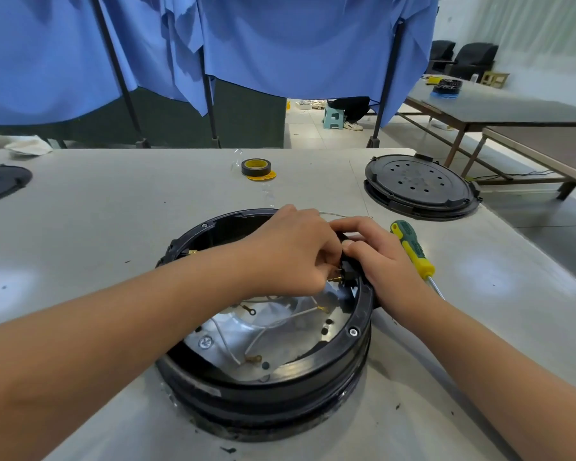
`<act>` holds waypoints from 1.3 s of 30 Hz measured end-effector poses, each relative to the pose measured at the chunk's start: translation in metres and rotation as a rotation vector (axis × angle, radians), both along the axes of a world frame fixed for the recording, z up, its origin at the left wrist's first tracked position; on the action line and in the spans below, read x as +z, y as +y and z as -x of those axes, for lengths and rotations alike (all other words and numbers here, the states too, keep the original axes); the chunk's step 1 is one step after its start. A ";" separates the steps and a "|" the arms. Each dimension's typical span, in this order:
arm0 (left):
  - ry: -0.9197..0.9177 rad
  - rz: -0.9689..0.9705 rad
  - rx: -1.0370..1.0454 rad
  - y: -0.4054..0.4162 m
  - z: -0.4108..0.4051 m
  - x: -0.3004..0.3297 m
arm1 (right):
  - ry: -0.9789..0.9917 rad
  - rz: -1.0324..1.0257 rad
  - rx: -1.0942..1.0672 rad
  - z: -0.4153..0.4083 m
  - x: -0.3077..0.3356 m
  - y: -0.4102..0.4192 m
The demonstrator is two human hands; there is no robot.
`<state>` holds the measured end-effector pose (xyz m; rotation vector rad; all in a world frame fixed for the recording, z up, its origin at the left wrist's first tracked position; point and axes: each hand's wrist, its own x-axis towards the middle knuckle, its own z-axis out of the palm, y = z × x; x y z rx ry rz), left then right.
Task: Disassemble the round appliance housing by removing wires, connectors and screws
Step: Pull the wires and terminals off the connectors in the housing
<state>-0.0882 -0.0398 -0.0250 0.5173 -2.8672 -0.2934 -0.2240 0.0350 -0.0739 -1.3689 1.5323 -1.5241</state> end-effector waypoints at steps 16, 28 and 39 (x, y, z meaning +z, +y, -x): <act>-0.031 0.070 -0.024 0.001 0.002 0.003 | 0.002 0.002 -0.012 0.000 0.000 -0.001; 0.049 0.042 -0.018 0.001 -0.002 -0.005 | -0.004 -0.001 -0.010 -0.001 0.002 0.001; 0.081 0.029 0.014 0.003 -0.003 -0.009 | 0.008 -0.002 -0.014 -0.001 0.001 0.001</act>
